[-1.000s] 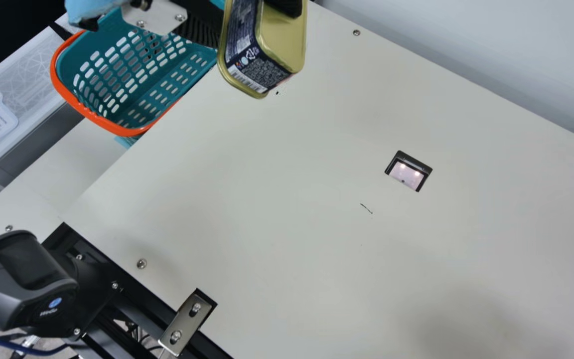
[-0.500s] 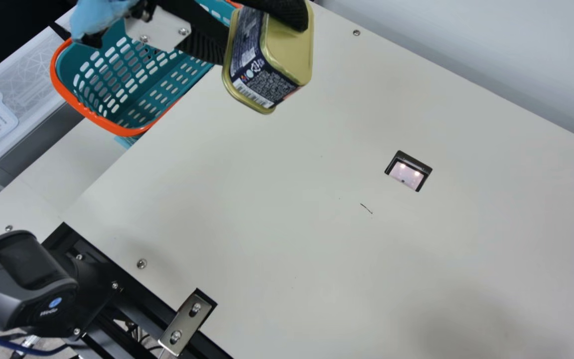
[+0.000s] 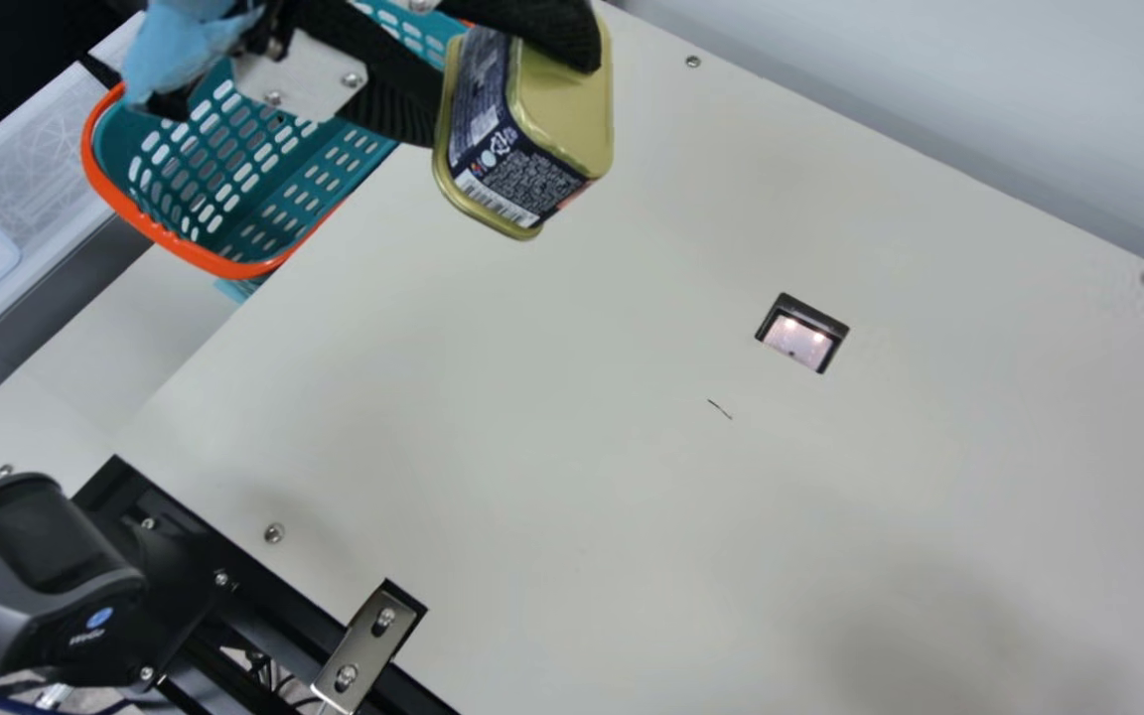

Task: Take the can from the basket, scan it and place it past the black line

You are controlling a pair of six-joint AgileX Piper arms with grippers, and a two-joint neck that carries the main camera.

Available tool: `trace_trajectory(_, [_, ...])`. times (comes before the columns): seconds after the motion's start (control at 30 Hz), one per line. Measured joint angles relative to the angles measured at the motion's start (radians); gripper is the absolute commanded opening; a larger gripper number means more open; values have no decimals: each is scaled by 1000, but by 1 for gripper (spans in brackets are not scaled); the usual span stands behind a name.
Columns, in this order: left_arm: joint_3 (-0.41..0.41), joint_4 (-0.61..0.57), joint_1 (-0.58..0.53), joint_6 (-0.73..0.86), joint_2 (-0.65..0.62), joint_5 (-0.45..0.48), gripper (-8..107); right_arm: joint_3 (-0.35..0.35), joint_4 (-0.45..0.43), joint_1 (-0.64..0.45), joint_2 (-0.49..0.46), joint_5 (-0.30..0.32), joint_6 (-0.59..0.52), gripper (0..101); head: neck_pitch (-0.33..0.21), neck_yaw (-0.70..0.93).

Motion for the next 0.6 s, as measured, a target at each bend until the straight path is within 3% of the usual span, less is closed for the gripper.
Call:
trace_trajectory(0.37, [2, -4, 2, -11, -2, 0, 10, 0, 0, 0, 0, 0, 0, 101, 0, -143])
trace_trajectory(0.6, [2, -5, 2, -13, 0, 0, 10, 0, 0, 0, 0, 0, 0, 101, -31, -246])
